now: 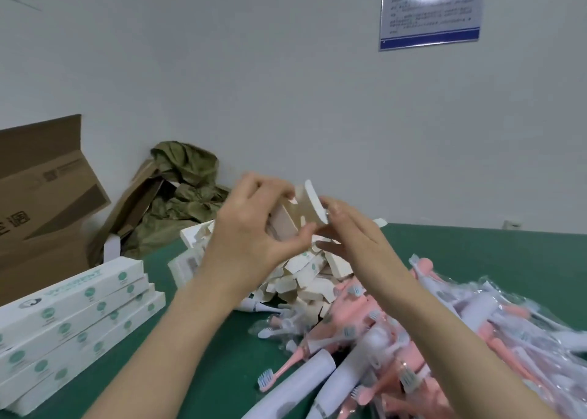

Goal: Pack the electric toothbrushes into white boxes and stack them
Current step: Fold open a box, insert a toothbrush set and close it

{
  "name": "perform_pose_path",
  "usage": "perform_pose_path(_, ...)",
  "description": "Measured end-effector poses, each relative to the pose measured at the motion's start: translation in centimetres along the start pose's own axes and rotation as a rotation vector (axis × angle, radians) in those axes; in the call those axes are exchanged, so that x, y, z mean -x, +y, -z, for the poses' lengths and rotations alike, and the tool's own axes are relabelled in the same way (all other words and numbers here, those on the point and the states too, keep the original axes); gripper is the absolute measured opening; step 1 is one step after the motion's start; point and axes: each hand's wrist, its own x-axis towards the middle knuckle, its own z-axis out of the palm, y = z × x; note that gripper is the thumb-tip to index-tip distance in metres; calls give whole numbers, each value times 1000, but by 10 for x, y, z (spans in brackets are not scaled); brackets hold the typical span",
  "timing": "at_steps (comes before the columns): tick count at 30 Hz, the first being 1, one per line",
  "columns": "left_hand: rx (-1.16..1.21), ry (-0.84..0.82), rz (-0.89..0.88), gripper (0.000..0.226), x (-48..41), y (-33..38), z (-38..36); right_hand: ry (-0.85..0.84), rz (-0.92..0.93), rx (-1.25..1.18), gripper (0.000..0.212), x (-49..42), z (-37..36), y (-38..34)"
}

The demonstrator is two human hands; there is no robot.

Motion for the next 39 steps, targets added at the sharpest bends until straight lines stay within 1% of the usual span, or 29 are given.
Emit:
perform_pose_path(2, 67, -26, 50, 35, 8, 6, -13, -49, 44, -34, 26, 3, -8, -5)
perform_pose_path(5, 179, -41, 127, 41, 14, 9, -25, -2, 93, 16, 26, 5, -15, 0)
perform_pose_path(6, 189, -82, 135, 48, 17, 8, -27, 28, 93, 6, 26, 5, -15, 2)
perform_pose_path(8, 140, -160, 150, 72, 26, 2, -32, 85, 74, -20, 27, 4, -13, 4)
perform_pose_path(9, 125, -166, 198, 79, 32, 0, -34, 100, 68, -15, 27, 3, -12, 6)
perform_pose_path(10, 147, -140, 268, 80, 36, 0, -35, 99, 73, 9, 27, 3, -11, 8)
perform_pose_path(11, 180, -88, 317, 73, 41, 0, -37, 88, 86, 58, 28, 3, -12, 10)
perform_pose_path(13, 193, 11, 335, 59, 48, 1, -41, 78, 129, 211, 34, 5, -14, 14)
perform_pose_path(15, 165, 45, 320, 54, 50, 3, -42, 88, 195, 370, 40, 6, -14, 17)
perform_pose_path(17, 146, 57, 314, 53, 51, 4, -41, 76, 257, 473, 46, 8, -14, 19)
perform_pose_path(21, 135, 54, 334, 52, 54, 6, -38, 43, 299, 560, 51, 10, -15, 20)
perform_pose_path(25, 149, 30, 346, 51, 57, 4, -36, -19, 283, 634, 56, 11, -15, 24)
perform_pose_path(28, 152, 25, 338, 50, 60, 2, -35, -74, 294, 733, 60, 11, -16, 26)
perform_pose_path(30, 156, 36, 335, 47, 61, 1, -34, -83, 290, 790, 66, 13, -22, 27)
perform_pose_path(32, 161, 50, 337, 46, 60, 1, -31, -79, 303, 808, 64, 17, -30, 27)
perform_pose_path(34, 163, 56, 312, 46, 58, 0, -27, -83, 312, 719, 63, 20, -35, 24)
perform_pose_path(36, 145, 102, 277, 48, 56, -3, -22, -29, 263, 447, 55, 19, -36, 19)
perform_pose_path(37, 172, 161, 292, 51, 55, -5, -18, 30, 202, 281, 47, 16, -34, 16)
perform_pose_path(38, 262, 241, 328, 52, 52, -6, -13, 99, 131, 143, 37, 13, -31, 15)
perform_pose_path(39, 398, 340, 355, 54, 48, -7, -8, 164, 60, 71, 30, 10, -26, 14)
